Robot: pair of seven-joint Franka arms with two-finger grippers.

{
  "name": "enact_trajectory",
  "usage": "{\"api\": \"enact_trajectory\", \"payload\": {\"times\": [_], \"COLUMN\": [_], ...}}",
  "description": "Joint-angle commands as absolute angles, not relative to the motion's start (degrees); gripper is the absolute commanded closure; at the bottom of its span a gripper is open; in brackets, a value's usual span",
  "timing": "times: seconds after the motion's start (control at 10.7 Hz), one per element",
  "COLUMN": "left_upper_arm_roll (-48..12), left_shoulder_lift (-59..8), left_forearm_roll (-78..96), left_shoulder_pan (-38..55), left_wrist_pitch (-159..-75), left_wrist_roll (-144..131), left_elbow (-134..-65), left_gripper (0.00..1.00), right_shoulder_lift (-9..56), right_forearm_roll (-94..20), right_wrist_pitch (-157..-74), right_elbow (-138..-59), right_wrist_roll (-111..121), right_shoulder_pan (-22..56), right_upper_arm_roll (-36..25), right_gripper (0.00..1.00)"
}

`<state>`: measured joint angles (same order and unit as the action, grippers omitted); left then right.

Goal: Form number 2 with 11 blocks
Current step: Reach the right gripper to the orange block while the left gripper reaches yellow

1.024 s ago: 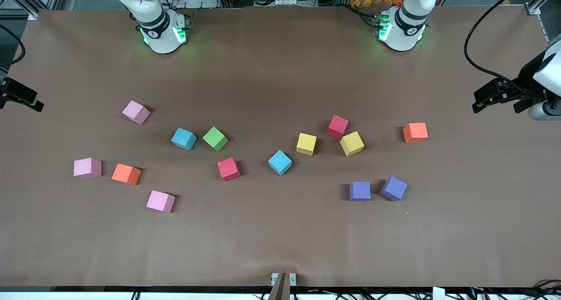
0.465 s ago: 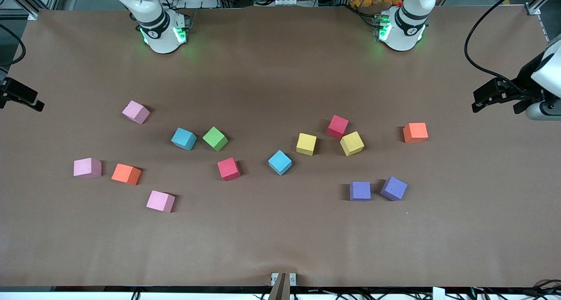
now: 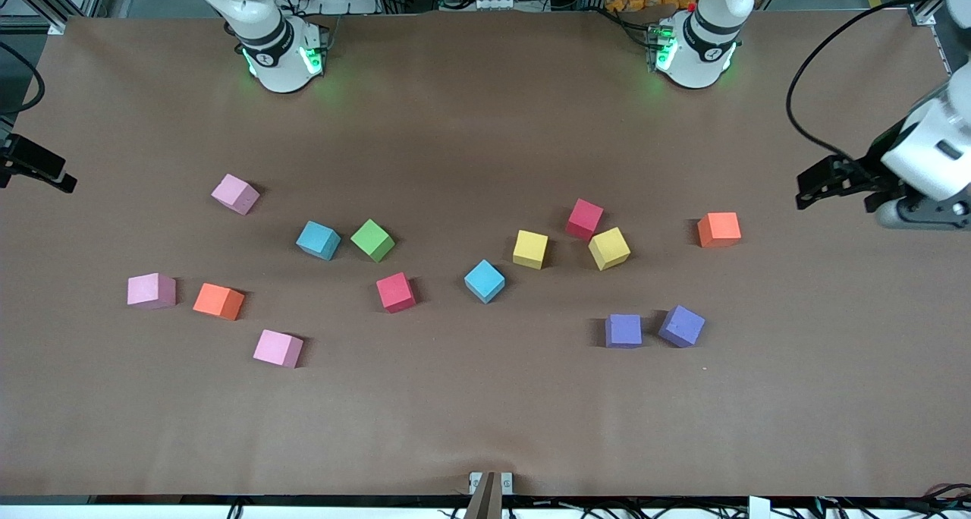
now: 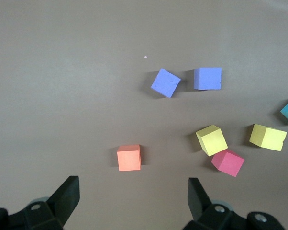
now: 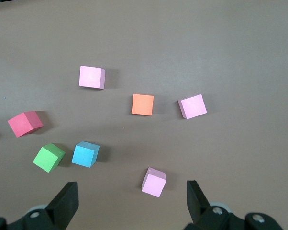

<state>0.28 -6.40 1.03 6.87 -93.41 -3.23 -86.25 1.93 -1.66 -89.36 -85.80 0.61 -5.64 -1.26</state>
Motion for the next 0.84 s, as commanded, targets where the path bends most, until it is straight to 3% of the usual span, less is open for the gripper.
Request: {"api": "enact_trajectory", "payload": {"times": [0.0,0.47,0.74], "left_upper_arm_roll": [0.3,0.2,0.3], "left_shoulder_lift": [-6.9,-10.9,-14.1], "left_forearm_roll": [-0.1,-0.1,3.8], "left_shoulder_pan": [8.2,10.8,10.9], "left_wrist_pitch": [-95.9,-96.2,-96.9], "left_wrist_roll": [-1.8,-2.2,-6.0], "left_elbow": [-87.7,-87.3,-86.8], "left_gripper": [0.00,0.00,0.00], "right_shoulder_lift": [2.0,5.8,12.3], "right_forearm_roll": [-2.5,-2.7,-4.6], "right_wrist_pitch": [-89.5,-94.1,-96.7], "right_elbow": [-86.0,-90.7,-90.7], "right_wrist_roll": [1.1,0.9,0.4], "right_shoulder_pan": [-5.5,-5.7,-5.9], "right_upper_arm_roll": [-1.5,-1.4,-1.3], "right_gripper": [0.00,0.00,0.00]}}
